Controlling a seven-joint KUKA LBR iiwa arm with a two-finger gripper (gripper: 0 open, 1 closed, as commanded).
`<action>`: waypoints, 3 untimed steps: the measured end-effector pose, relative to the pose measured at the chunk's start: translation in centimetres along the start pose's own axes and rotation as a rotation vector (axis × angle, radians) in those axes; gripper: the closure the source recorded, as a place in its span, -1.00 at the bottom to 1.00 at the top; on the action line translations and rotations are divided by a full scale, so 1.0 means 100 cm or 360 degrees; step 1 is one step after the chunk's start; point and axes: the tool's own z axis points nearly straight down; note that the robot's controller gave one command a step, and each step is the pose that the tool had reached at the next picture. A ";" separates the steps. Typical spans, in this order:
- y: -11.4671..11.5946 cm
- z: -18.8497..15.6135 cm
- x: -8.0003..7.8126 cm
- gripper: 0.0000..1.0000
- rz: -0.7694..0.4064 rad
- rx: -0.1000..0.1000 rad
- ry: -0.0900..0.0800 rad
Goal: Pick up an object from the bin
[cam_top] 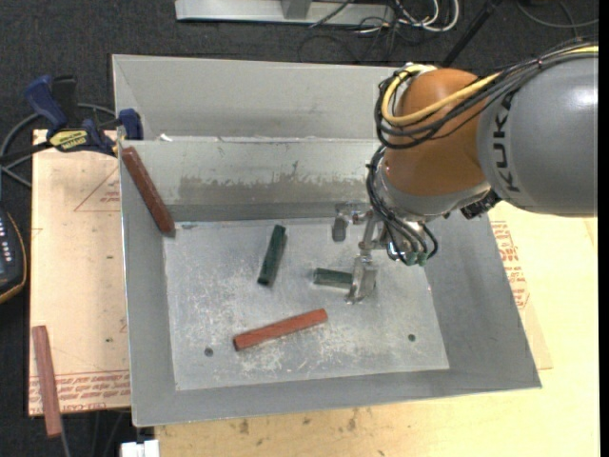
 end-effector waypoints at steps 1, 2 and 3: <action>-0.031 0.103 -0.020 -1.00 0.0447 0.0000 -0.0004; -0.030 0.100 -0.021 1.00 0.0445 -0.0001 -0.0013; -0.043 -0.051 -0.033 1.00 0.0431 -0.0003 -0.0031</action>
Offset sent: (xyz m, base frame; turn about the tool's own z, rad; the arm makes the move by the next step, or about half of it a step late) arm 0.0200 -0.0306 -0.1001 0.2820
